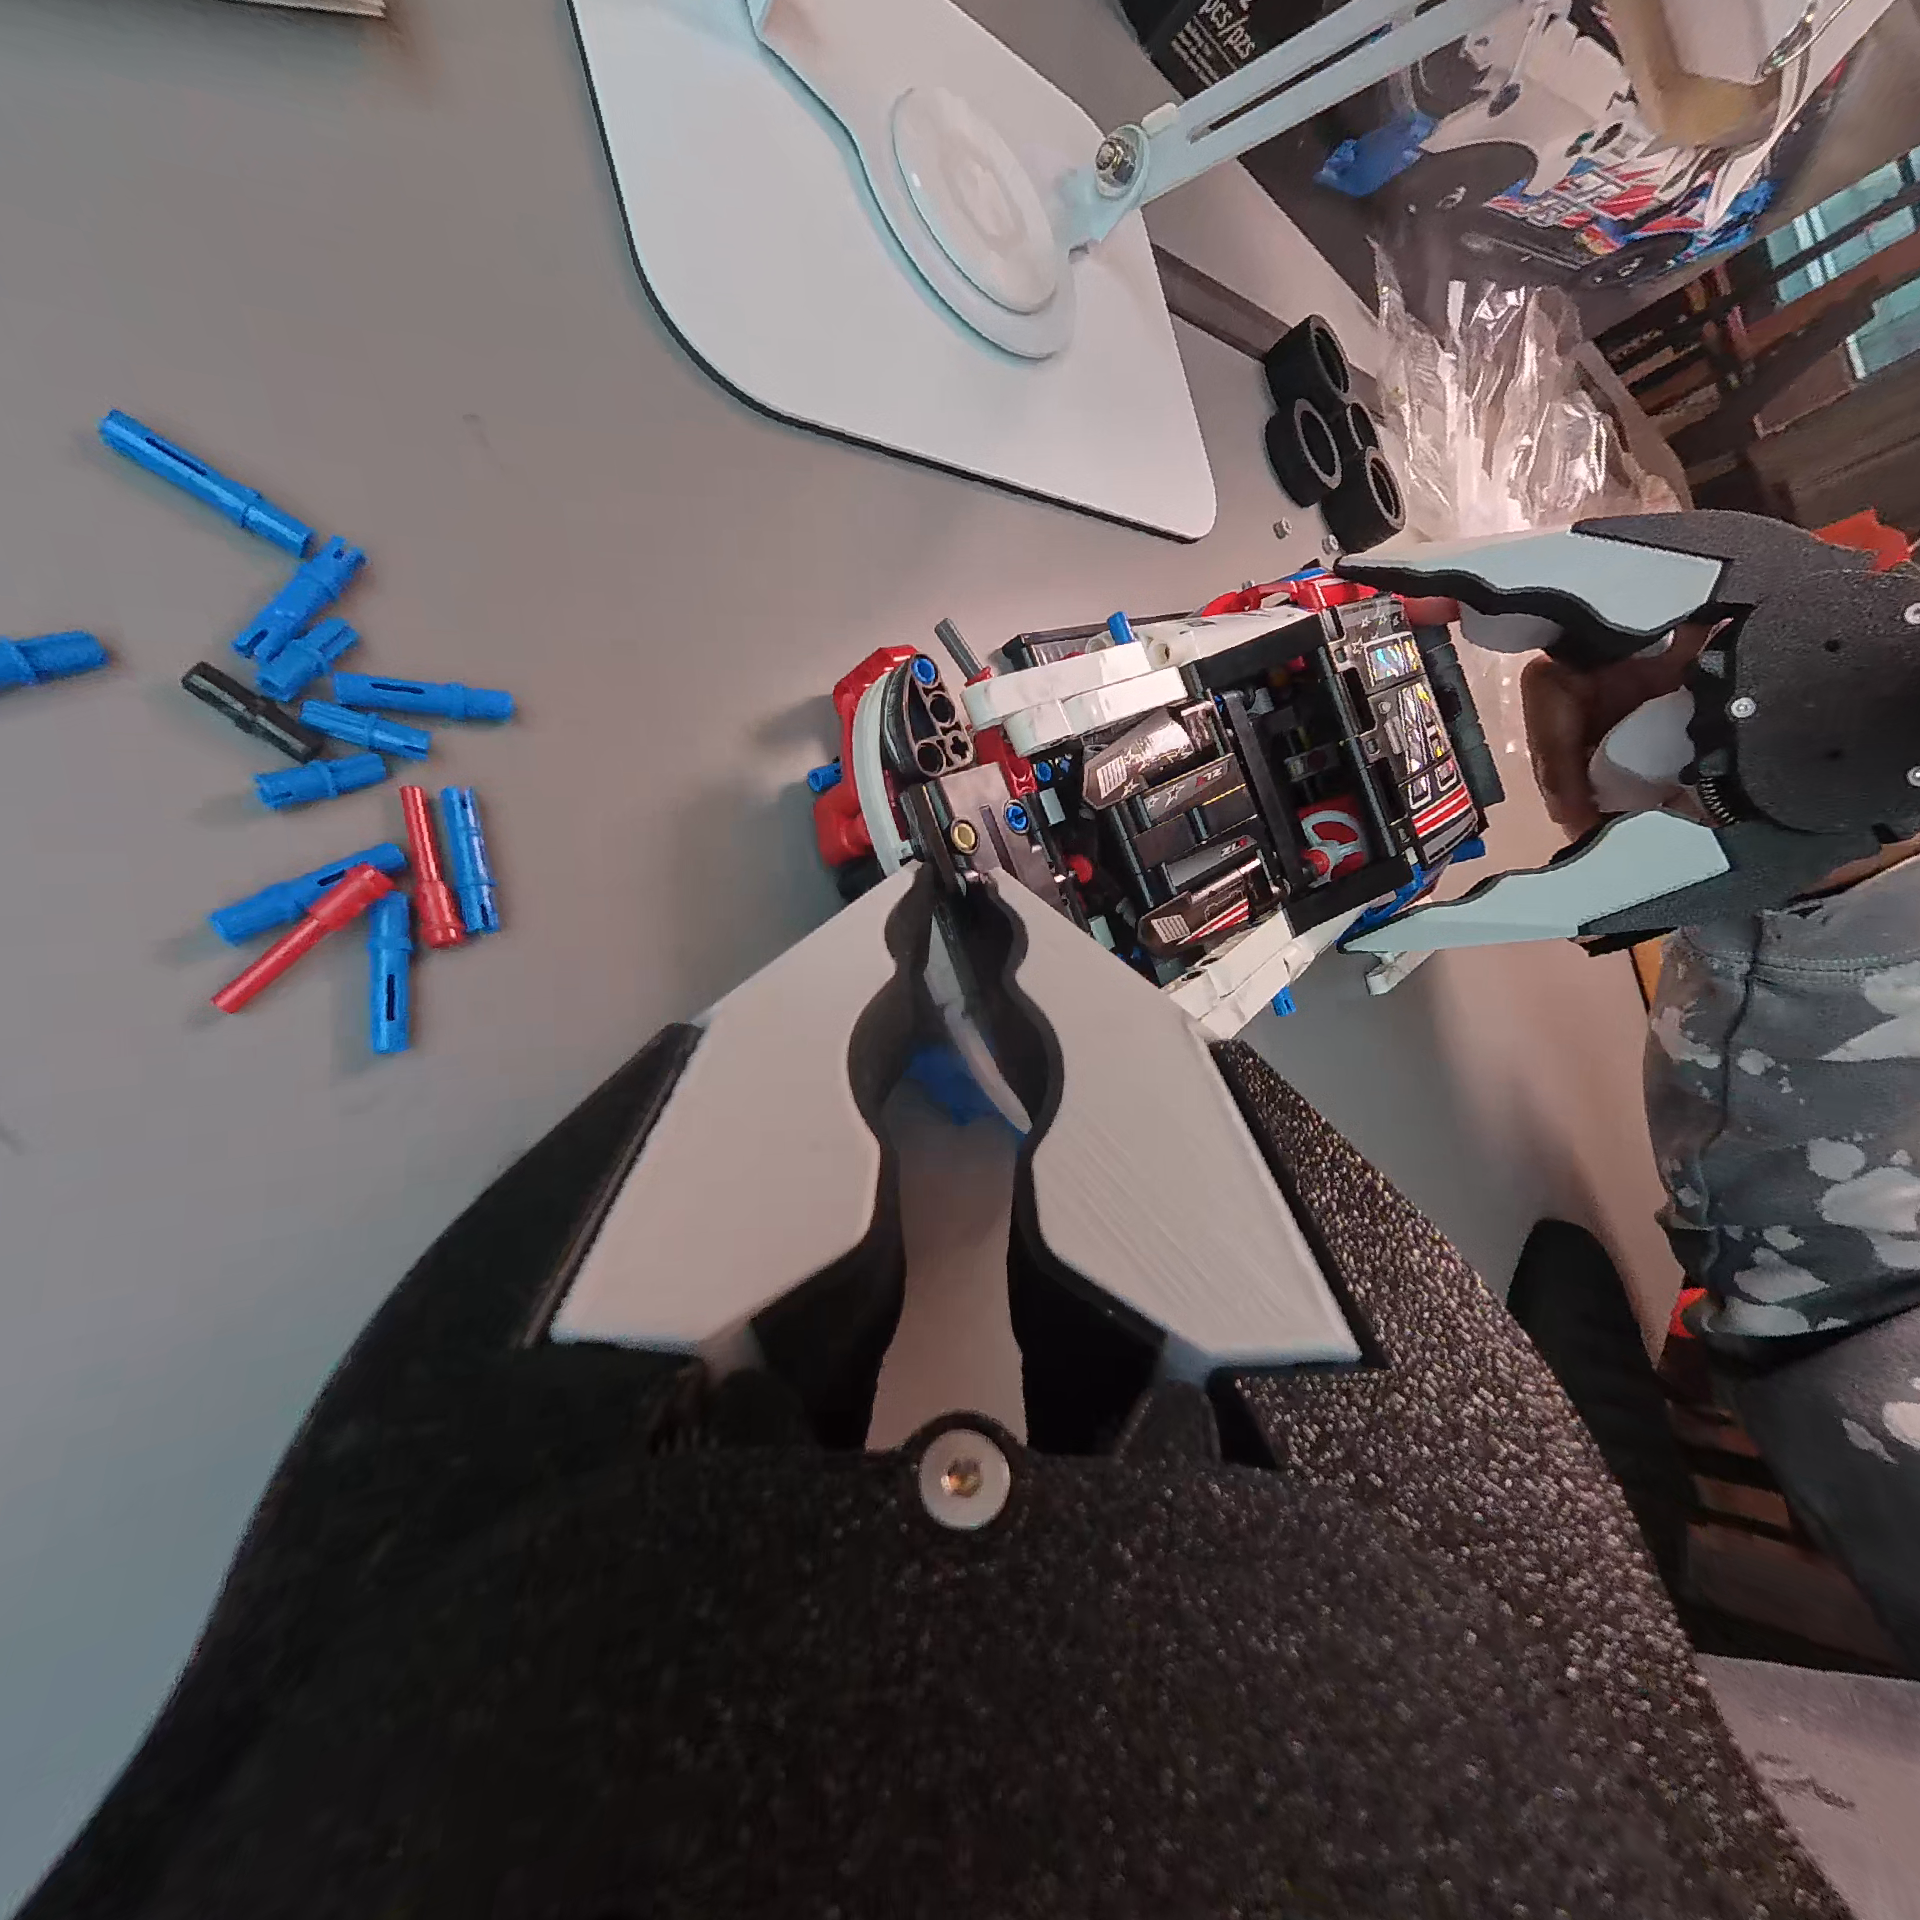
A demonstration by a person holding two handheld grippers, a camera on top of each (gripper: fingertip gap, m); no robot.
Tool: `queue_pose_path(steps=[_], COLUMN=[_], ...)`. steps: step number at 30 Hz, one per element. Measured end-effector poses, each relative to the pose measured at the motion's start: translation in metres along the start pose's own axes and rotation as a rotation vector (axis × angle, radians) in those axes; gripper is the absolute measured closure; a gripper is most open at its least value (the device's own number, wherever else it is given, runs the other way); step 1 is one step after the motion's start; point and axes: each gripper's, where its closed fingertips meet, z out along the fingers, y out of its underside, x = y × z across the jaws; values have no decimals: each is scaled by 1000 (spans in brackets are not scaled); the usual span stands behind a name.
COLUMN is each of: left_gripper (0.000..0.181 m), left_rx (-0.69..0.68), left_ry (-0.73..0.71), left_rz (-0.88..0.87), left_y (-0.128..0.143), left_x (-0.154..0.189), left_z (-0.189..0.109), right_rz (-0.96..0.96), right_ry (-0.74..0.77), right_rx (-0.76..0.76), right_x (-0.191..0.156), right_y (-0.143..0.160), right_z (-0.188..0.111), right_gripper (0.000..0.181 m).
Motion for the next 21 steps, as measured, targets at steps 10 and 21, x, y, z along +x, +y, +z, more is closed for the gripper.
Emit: queue_pose_path(steps=[10,21], left_gripper=[175,157], left_rx=[1,59], left_ry=[-88,125], left_rz=[84,-106], left_y=[3,4], left_x=[2,8], left_z=[0,-7], right_rz=[-17,-37], right_ry=[0,5], right_rx=[-5,-36], right_x=[-1,1], right_y=[1,1], right_z=[0,-1], right_gripper=[56,56])
